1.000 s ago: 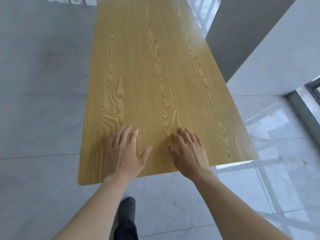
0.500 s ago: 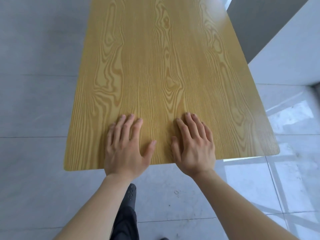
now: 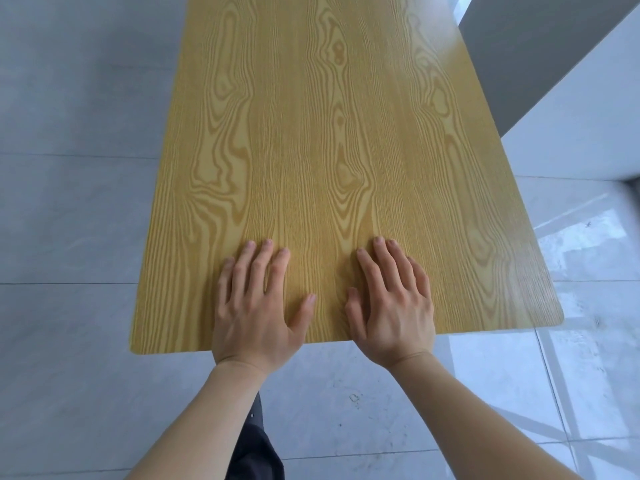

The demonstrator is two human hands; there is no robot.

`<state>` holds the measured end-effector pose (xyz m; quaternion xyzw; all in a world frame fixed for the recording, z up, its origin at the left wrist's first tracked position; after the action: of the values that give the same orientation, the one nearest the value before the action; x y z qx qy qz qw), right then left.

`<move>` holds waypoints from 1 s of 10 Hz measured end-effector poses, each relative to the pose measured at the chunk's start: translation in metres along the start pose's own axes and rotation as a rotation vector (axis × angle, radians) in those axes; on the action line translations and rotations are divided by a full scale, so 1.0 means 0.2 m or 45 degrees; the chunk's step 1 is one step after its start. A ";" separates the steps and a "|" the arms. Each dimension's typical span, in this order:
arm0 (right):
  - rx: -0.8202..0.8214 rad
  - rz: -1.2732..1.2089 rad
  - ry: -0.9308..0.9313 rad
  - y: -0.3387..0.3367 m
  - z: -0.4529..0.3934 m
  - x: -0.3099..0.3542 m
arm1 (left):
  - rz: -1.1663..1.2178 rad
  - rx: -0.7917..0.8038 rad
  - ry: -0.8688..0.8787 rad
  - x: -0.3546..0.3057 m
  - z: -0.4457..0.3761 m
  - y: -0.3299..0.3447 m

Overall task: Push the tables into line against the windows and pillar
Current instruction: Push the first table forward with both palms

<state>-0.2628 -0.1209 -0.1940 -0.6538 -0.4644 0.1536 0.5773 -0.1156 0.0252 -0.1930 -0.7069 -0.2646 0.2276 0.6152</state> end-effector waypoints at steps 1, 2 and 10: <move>0.007 0.006 0.003 0.01 -0.06 -0.01 | 0.003 -0.019 0.006 0.01 -0.06 0.01; 0.008 0.009 0.002 0.03 -0.13 -0.01 | 0.009 -0.043 0.009 0.03 -0.13 0.03; -0.027 0.038 0.021 0.25 -0.92 -0.08 | 0.053 -0.061 0.023 0.16 -0.96 0.13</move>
<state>-0.1127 -0.2407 -0.1919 -0.6680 -0.4515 0.1518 0.5717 0.0359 -0.1009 -0.1909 -0.7289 -0.2497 0.2276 0.5954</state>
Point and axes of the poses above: each hand's wrist, its own z-axis away from the middle knuckle, its own y-axis out of the palm, x = y × z, the point moved 1 cm from there along -z, towards the middle knuckle, and after that the axes turned 9 degrees about -z, right-handed, at the moved point
